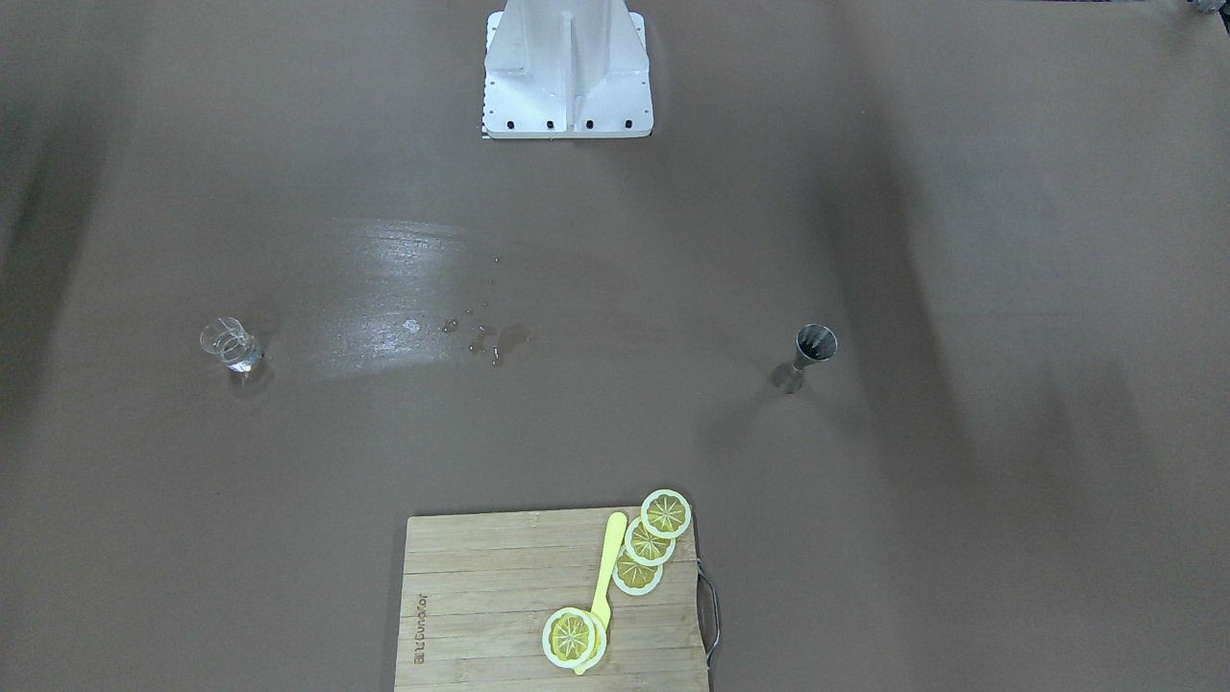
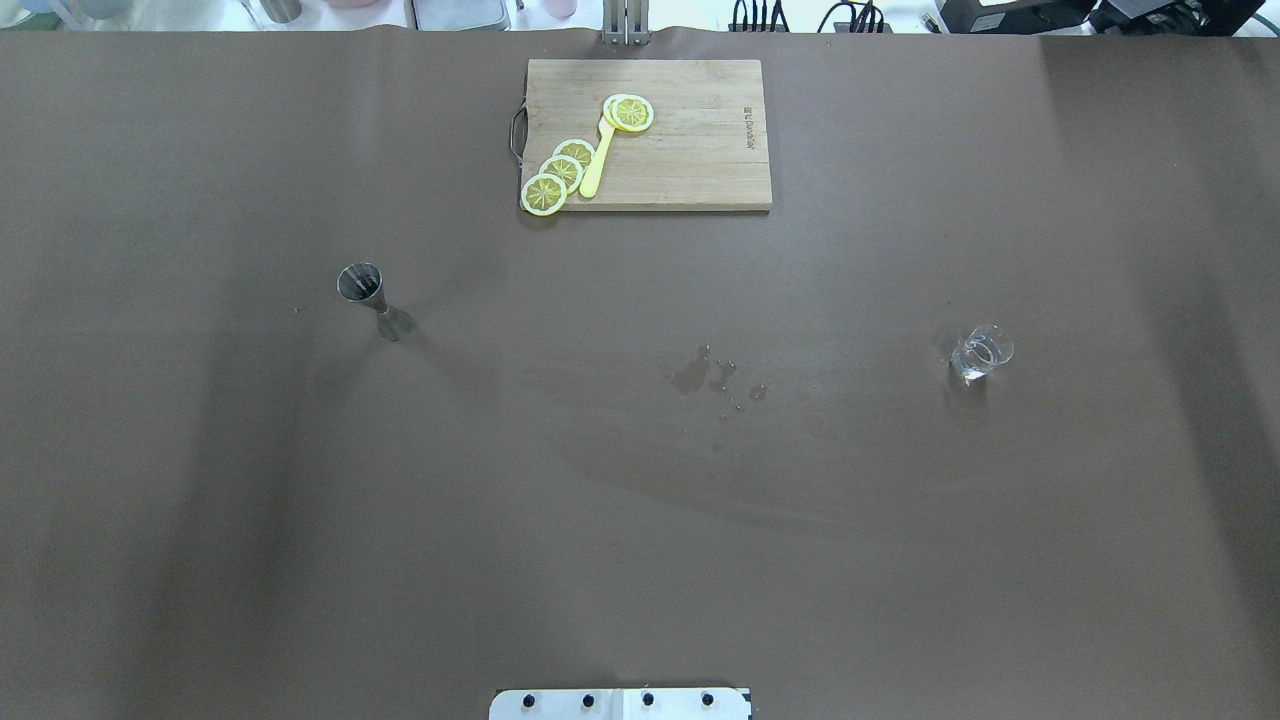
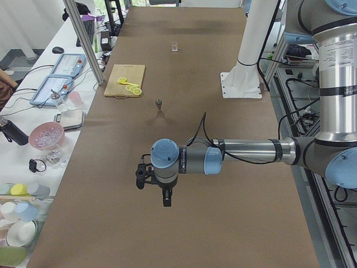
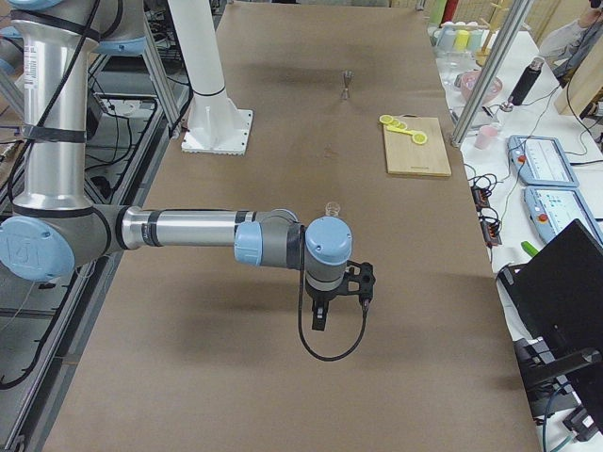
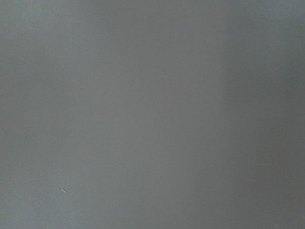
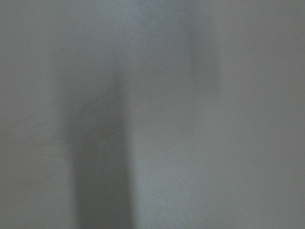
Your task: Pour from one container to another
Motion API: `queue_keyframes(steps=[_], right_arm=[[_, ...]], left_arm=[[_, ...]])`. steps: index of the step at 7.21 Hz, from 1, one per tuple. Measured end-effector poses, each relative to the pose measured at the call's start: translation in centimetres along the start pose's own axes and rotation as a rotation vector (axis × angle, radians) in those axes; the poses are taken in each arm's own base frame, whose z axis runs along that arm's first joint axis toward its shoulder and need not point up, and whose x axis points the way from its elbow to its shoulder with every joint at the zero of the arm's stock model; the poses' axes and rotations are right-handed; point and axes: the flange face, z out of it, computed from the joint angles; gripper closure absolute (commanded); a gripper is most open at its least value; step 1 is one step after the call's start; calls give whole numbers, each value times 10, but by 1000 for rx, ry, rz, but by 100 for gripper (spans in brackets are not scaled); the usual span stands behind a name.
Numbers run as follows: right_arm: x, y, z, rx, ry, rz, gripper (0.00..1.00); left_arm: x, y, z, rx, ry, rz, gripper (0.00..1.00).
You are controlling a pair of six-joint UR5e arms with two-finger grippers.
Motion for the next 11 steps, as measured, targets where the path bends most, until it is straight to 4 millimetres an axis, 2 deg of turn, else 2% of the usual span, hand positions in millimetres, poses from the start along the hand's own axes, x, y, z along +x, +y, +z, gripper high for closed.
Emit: queue_keyframes(steps=[7,11], right_arm=[[-1,-1,-1,6,3,-1,0],[-7,-2,-9,21,17,-18,0]], left_arm=[[1,0,-1,2,0,-1,1],[2,0,-2,5,0,-75,1]])
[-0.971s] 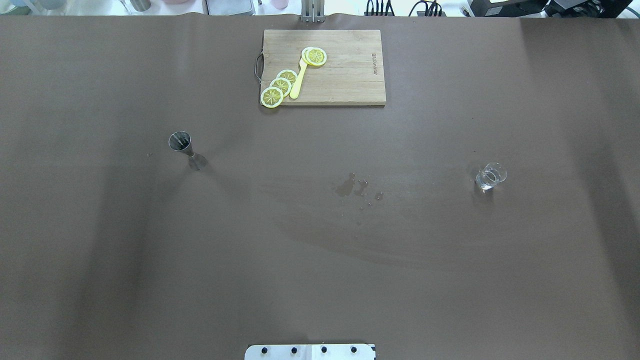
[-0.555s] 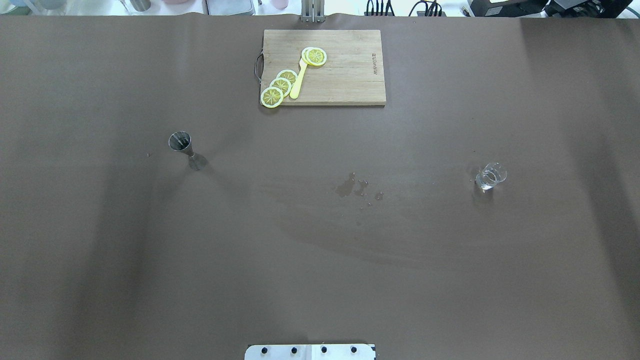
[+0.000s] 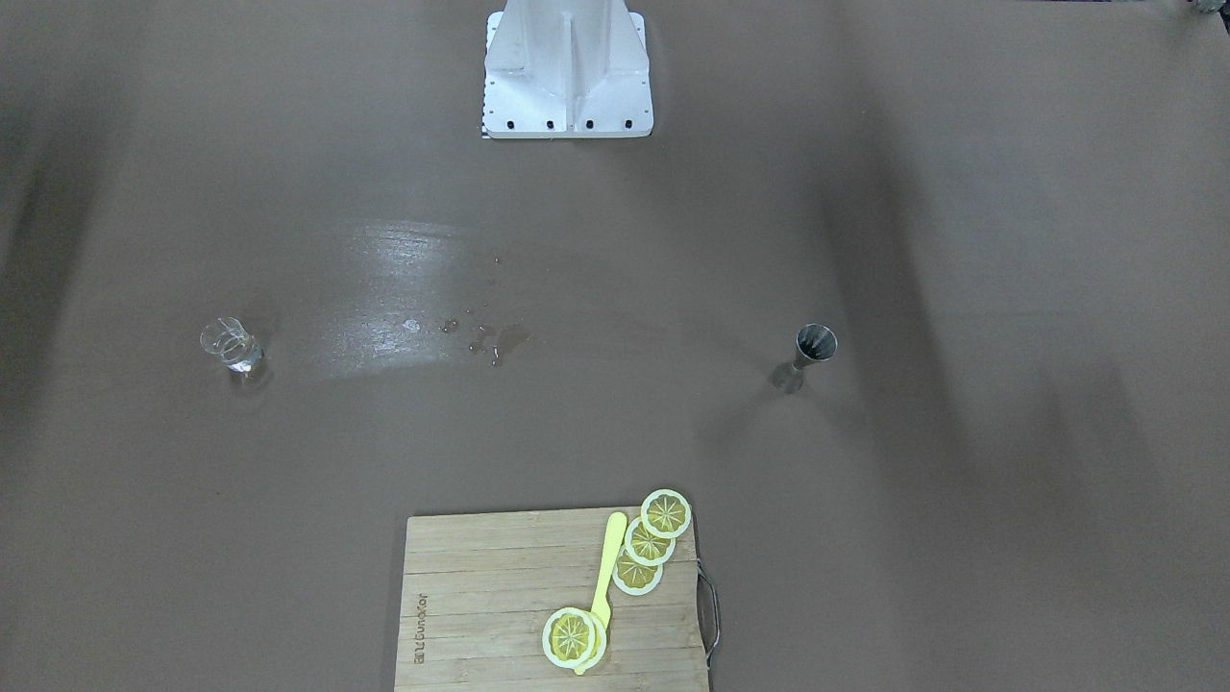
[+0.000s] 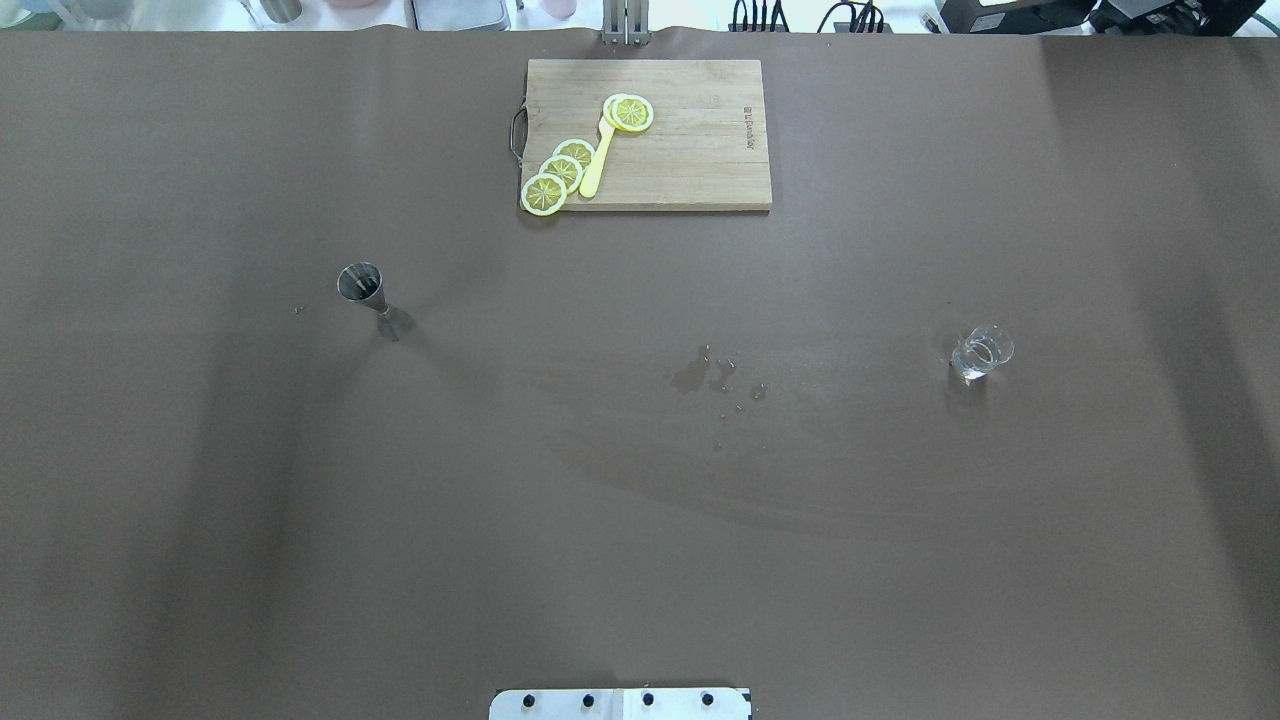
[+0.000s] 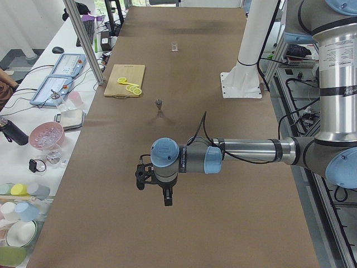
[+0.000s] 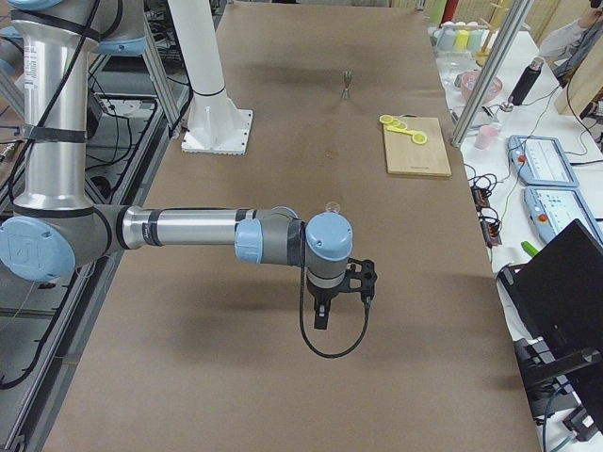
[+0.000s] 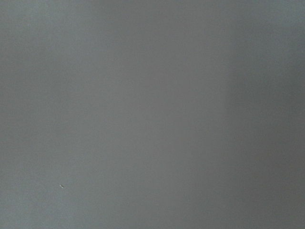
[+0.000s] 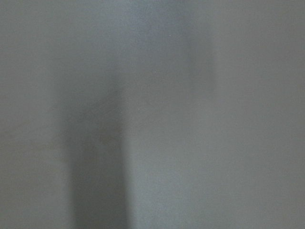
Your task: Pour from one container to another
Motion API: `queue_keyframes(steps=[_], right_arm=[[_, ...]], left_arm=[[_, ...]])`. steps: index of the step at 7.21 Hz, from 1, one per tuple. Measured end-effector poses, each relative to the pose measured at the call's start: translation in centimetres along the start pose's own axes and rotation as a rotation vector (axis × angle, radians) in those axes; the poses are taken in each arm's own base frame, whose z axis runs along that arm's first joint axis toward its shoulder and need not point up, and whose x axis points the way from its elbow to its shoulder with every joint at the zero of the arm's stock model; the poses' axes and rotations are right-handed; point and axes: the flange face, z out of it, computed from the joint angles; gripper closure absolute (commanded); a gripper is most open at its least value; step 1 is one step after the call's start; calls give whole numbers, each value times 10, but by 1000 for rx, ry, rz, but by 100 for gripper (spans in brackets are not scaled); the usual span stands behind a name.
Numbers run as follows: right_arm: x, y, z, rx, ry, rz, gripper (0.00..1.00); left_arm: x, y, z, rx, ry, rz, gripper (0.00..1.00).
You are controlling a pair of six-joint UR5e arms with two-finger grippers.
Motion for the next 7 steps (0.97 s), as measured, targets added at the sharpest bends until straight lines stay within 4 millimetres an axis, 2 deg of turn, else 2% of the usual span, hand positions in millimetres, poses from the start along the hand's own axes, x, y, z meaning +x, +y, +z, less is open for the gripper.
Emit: queue_keyframes(steps=[3,7], right_arm=[[-19,1,-19,39,-2,-40,0],[-24,2,-25,145,-3,-140,0]], left_arm=[[1,0,0,0,0,-3,1],[-1,0,1,-2,-4,-4,1]])
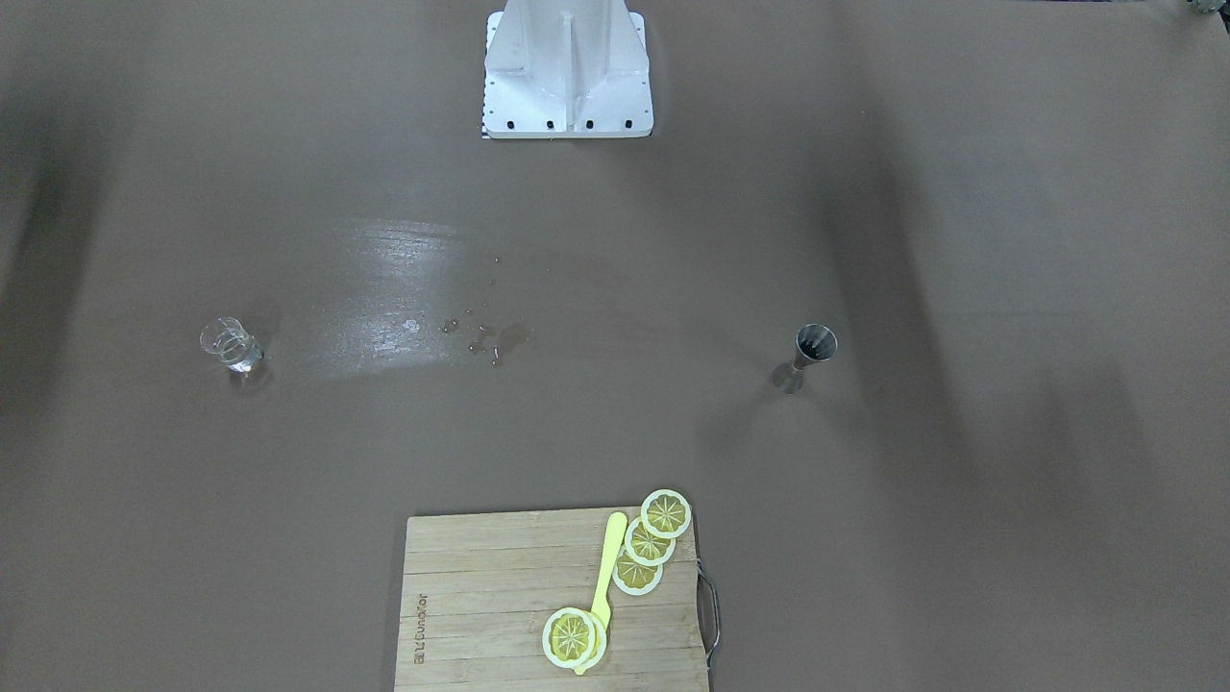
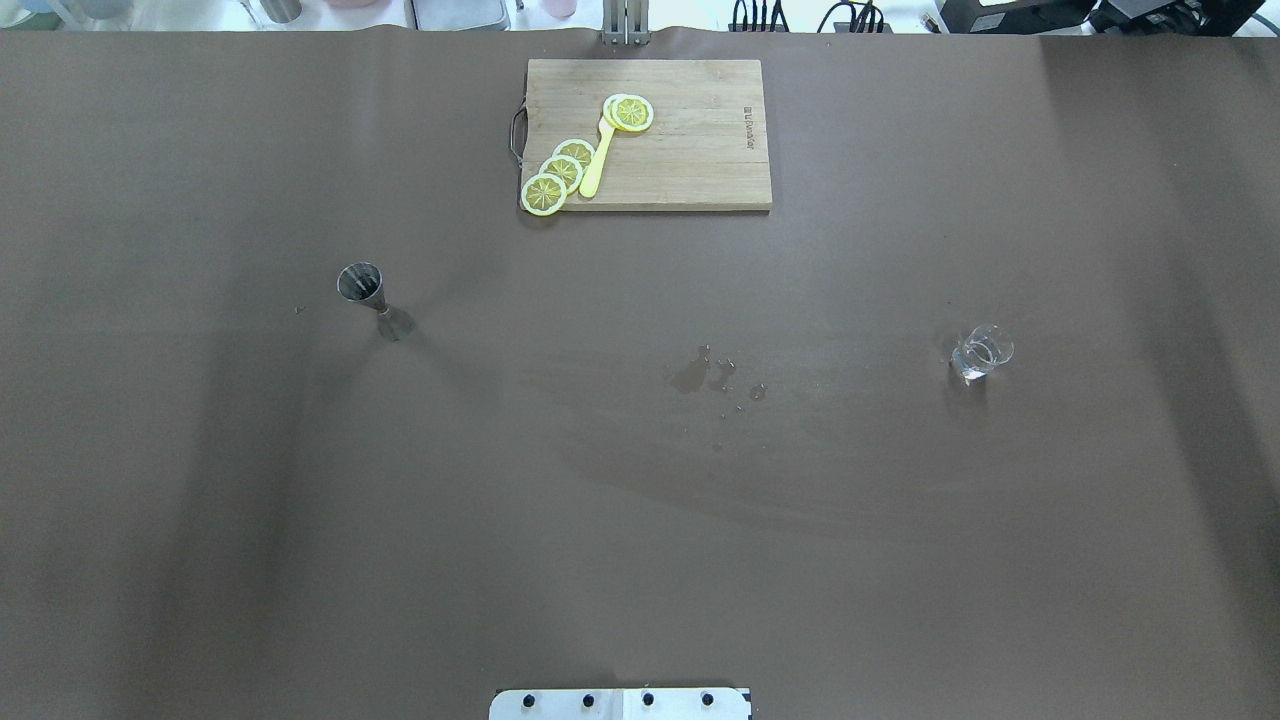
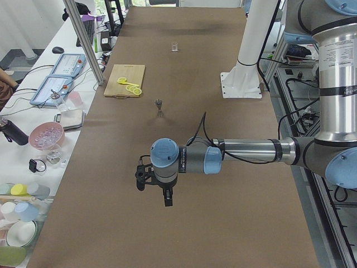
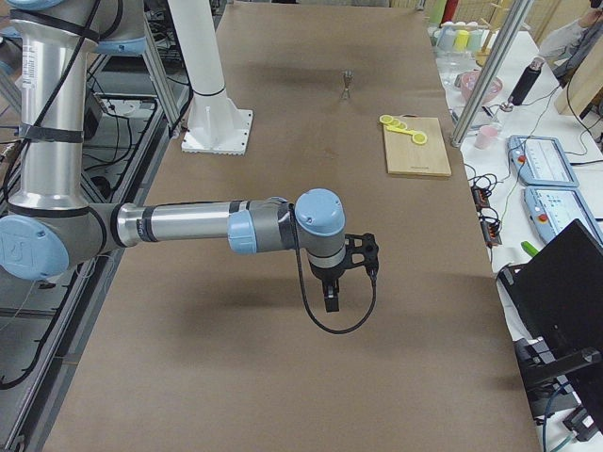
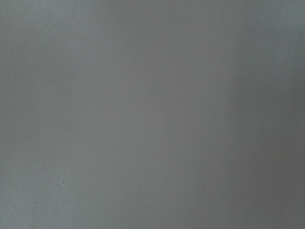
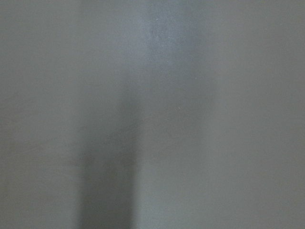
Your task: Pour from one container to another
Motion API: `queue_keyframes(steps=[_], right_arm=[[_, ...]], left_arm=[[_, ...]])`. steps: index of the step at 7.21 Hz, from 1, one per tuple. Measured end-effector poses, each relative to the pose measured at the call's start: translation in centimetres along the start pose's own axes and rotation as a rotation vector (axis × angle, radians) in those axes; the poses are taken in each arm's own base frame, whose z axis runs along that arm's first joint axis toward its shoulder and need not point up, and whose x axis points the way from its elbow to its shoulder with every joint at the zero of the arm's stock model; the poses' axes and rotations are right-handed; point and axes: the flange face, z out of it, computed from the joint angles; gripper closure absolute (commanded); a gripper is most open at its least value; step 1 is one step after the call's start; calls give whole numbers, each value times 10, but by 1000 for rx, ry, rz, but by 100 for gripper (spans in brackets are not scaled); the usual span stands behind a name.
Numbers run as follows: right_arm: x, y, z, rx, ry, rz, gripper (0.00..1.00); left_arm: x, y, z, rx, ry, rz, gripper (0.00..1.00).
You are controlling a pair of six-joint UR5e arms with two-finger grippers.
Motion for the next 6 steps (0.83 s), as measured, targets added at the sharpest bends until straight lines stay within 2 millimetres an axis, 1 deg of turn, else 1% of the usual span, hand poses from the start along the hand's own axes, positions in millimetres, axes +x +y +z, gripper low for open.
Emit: queue_keyframes(steps=[2,6], right_arm=[[-5,-2,0,28,-4,-59,0],[-15,-8,8,20,-24,-320,0]], left_arm=[[0,0,0,1,0,0,1],[5,-3,0,-1,3,4,1]])
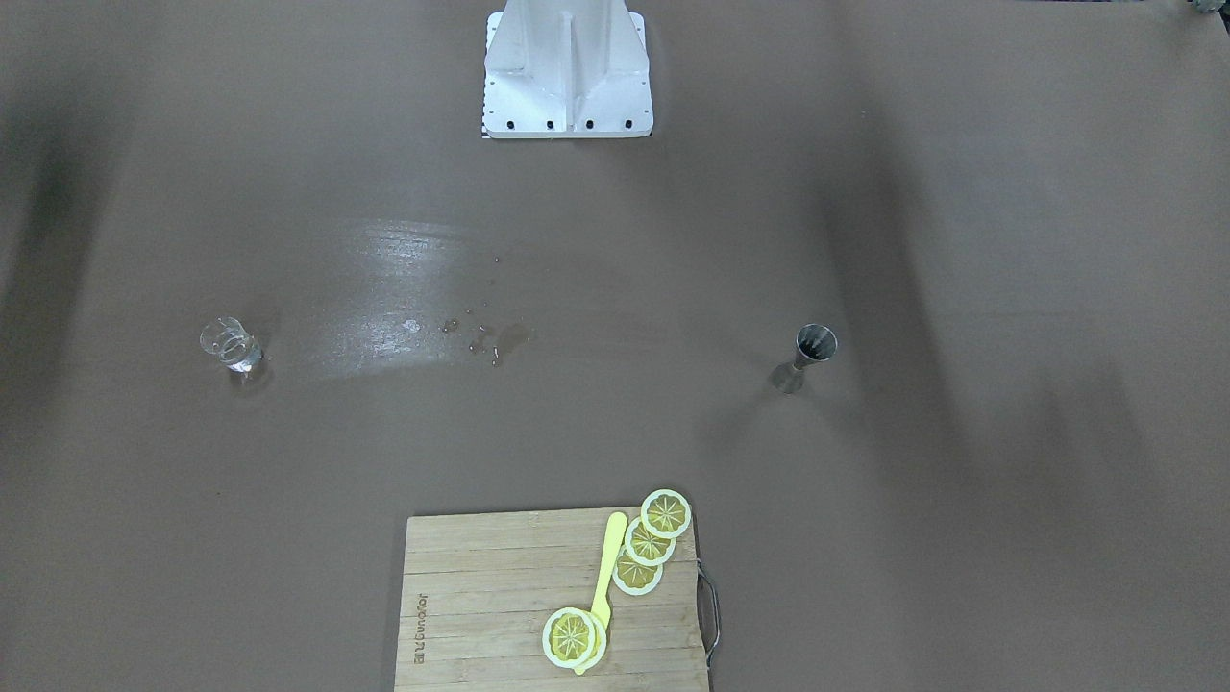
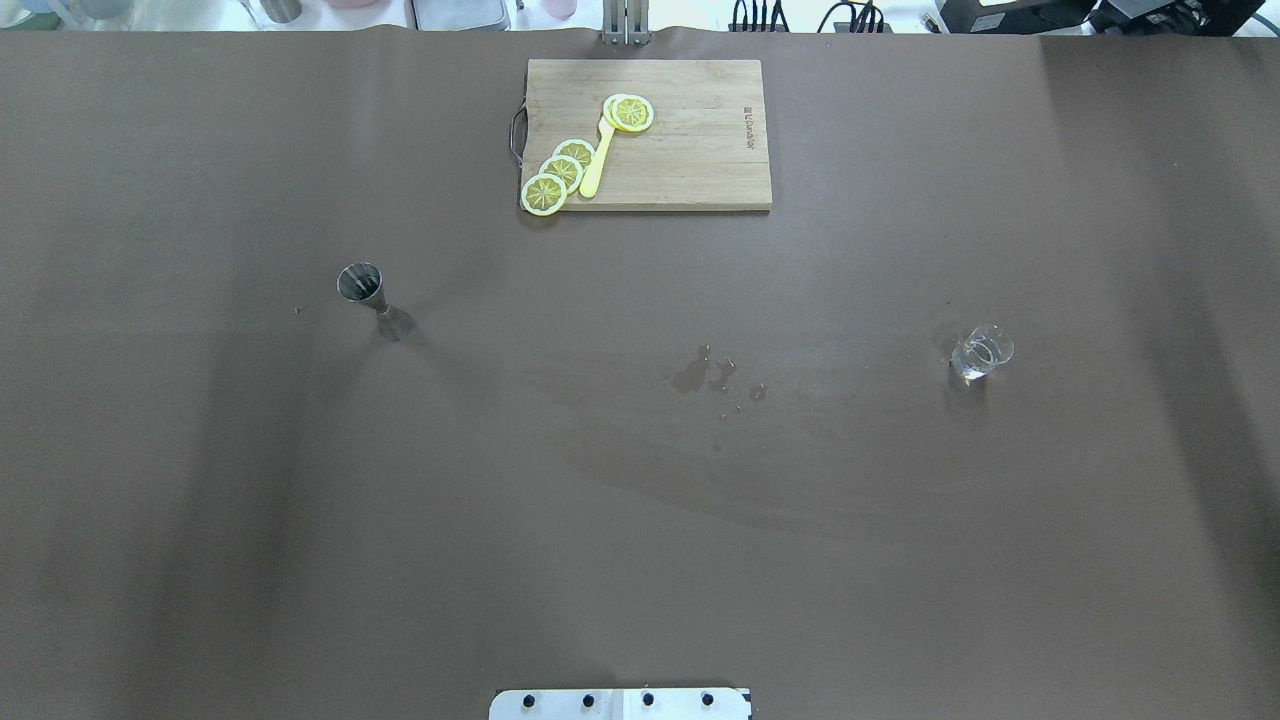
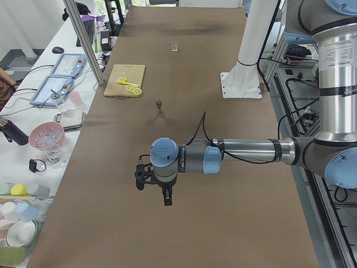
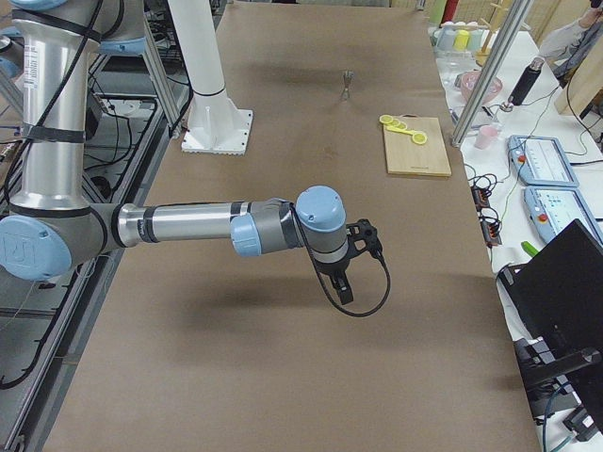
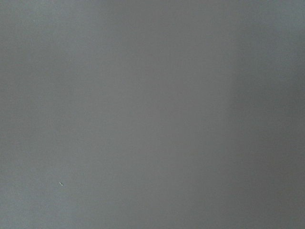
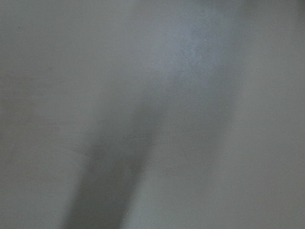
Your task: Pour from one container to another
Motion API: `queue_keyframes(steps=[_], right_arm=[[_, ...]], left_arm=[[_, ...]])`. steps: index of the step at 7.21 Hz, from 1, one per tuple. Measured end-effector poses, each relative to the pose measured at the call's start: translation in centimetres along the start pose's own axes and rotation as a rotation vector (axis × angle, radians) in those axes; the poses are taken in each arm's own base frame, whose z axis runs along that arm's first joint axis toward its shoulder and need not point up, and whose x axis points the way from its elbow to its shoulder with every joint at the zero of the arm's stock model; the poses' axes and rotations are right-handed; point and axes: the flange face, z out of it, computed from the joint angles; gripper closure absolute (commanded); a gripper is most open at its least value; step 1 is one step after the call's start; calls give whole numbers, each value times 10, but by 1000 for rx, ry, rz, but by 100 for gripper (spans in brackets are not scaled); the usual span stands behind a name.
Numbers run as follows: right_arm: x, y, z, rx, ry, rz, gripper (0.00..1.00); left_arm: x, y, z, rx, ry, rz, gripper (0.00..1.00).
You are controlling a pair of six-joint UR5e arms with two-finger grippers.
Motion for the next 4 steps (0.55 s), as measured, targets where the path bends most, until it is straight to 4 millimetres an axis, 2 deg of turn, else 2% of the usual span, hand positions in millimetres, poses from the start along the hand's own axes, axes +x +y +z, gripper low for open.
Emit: queue_keyframes(steps=[2,3,4], right_arm=[[-12,-7,8,18,-51,-91,0],[-16,-14,14,47,-69,-141,0],[-14,-26,24,79,-88,-184,0]], left_arm=[[11,-2,3,-8,2,-15,1],[28,-4,4,-14,3,-20,1],[55,-7,-3,-9,7,-22,1]])
